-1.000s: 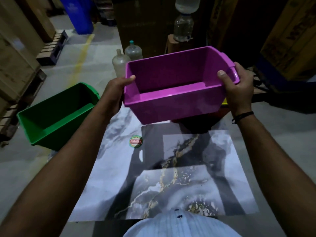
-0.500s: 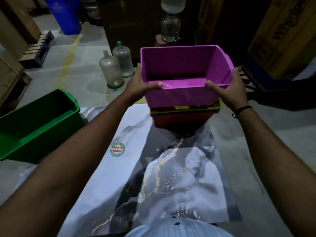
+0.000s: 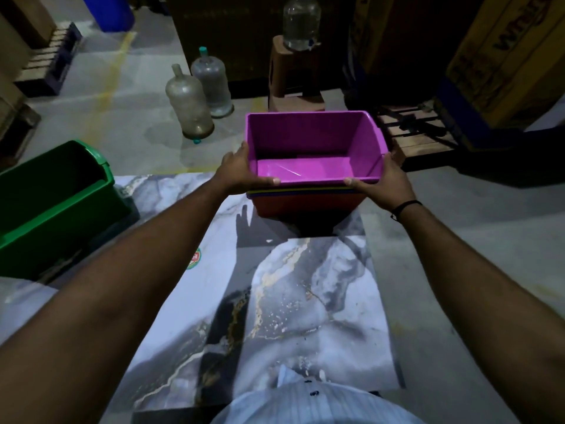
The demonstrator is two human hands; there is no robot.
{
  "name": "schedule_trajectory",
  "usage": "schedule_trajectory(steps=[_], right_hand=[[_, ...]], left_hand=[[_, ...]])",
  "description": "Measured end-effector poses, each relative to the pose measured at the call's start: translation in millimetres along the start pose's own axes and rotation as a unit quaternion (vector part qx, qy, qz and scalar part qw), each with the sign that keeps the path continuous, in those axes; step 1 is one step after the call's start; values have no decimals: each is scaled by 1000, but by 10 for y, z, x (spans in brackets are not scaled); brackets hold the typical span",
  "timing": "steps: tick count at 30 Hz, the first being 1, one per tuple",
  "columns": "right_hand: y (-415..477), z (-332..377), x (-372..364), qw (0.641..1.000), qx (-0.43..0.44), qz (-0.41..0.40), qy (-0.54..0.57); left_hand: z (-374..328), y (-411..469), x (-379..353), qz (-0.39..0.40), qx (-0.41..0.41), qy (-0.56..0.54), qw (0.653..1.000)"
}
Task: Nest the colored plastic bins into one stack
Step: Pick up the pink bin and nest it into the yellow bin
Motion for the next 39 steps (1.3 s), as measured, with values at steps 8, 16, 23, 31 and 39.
schedule_trajectory(steps=[8, 16, 23, 31, 39], right_hand=[[-3, -83, -30, 1000, -6, -5, -14], [18, -127, -54, 999, -9, -7, -39], [42, -152, -60, 997, -13, -2, -76], [-12, -164, -97, 959, 19, -46, -279], [-6, -226, -154, 955, 17, -20, -296]], left_hand=[[51, 102, -89, 43, 62, 70, 995], [-13, 67, -121, 40, 51, 78, 995], [-171, 151, -46, 103, 63, 201, 972], [-404, 257, -38, 129, 150, 317, 928], [-367, 178, -131, 103, 157, 298, 936]])
Point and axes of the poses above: each hand's wrist, its own y-axis towards the middle knuckle, its own x-axis out of the back of the hand, z = x × y, the point moved 2 cm from there along y, towards the middle knuckle, and after that the axes turned 11 degrees about y, right-handed, at the moved point
